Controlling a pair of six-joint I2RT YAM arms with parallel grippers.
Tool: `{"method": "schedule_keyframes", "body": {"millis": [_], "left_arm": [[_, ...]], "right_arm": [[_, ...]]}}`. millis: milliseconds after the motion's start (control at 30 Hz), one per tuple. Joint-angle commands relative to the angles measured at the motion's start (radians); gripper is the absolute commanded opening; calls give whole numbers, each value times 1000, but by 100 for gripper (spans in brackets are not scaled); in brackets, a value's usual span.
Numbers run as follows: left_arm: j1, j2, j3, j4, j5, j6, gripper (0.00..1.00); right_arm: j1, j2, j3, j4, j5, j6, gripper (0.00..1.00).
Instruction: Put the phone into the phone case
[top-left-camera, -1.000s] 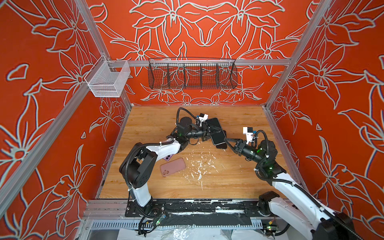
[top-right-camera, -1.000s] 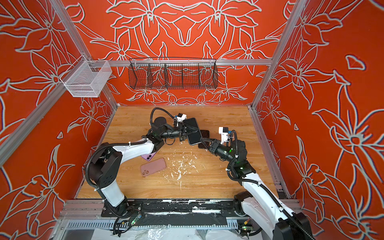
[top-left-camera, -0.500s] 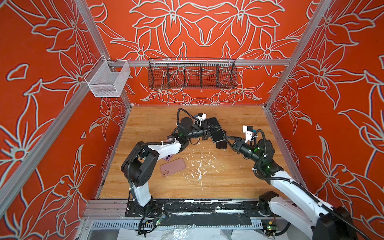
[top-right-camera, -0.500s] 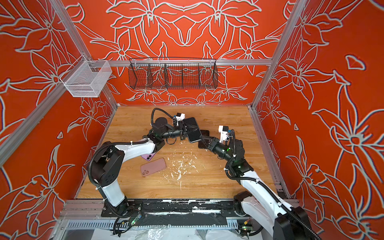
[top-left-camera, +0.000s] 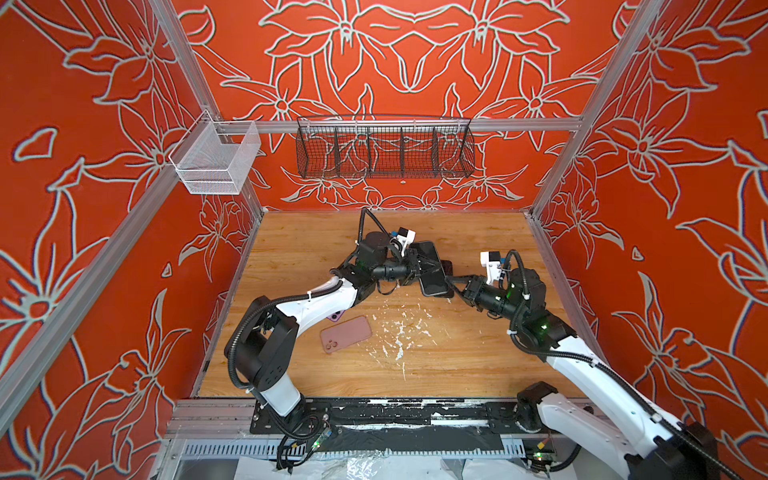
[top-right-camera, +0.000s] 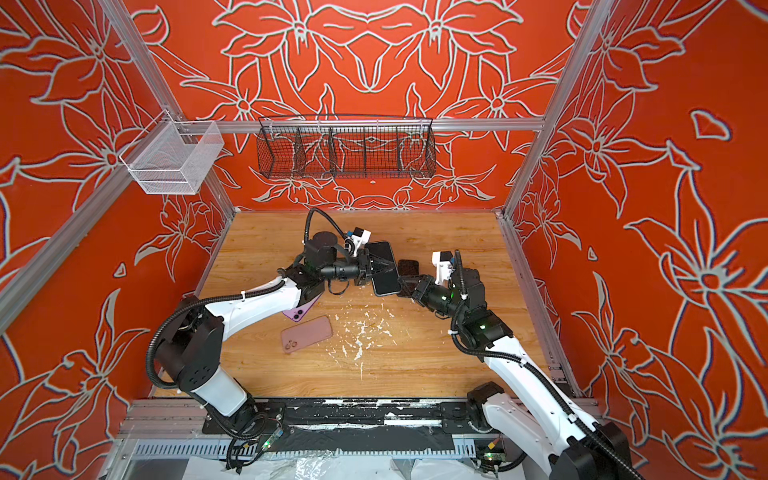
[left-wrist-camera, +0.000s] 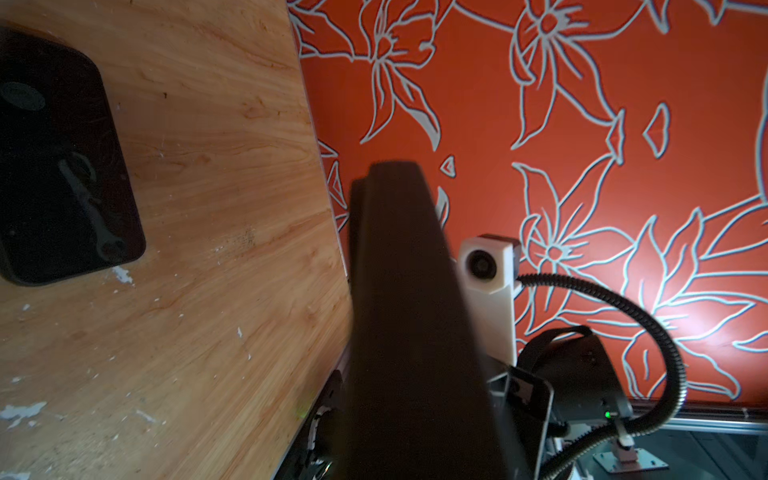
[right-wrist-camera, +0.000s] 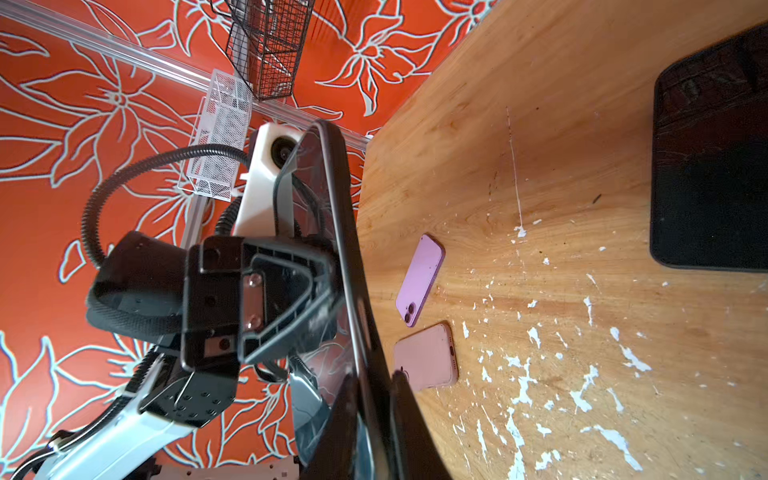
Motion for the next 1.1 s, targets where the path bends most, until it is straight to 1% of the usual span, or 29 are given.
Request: {"method": "schedule_keyframes", "body": {"millis": [0,100,200,300,433,500,600,667,733,867,1067], "left_arm": [[-35,-77,69,50,80,50,1],[-35,-73,63,72,90,34,1],[-32,-75,63,72,108,38,1],[-22,-93,64,33,132,69,1],[-9,-123,83,-77,171,161,1],[-9,-125,112,-150,211,217,1],[-9,-110,153,-230,287,271,0],[-11,-98,164,-237,333,274,0],[-11,-88,174,-233,370,267,0],[-18,-80,179,-225,398,262,1],[-38,-61,189,-223,421,266,1]], "right_arm": [[11,42,-5,-178,44,-33,0],[7,39,8,-177,39,-51,0],[-16,-3,36,-213,34,-94,0],[-81,-74,56,-235,-21,-129,14],[-194,-159,94,-315,-102,-184,26],[-228,-182,106,-301,-166,-200,33],[-246,-175,110,-189,-285,-191,43],[-245,-144,108,-82,-358,-163,50],[-246,-109,105,20,-405,-127,54],[-245,-48,105,202,-450,-59,58],[-244,8,117,334,-465,8,60]]}}
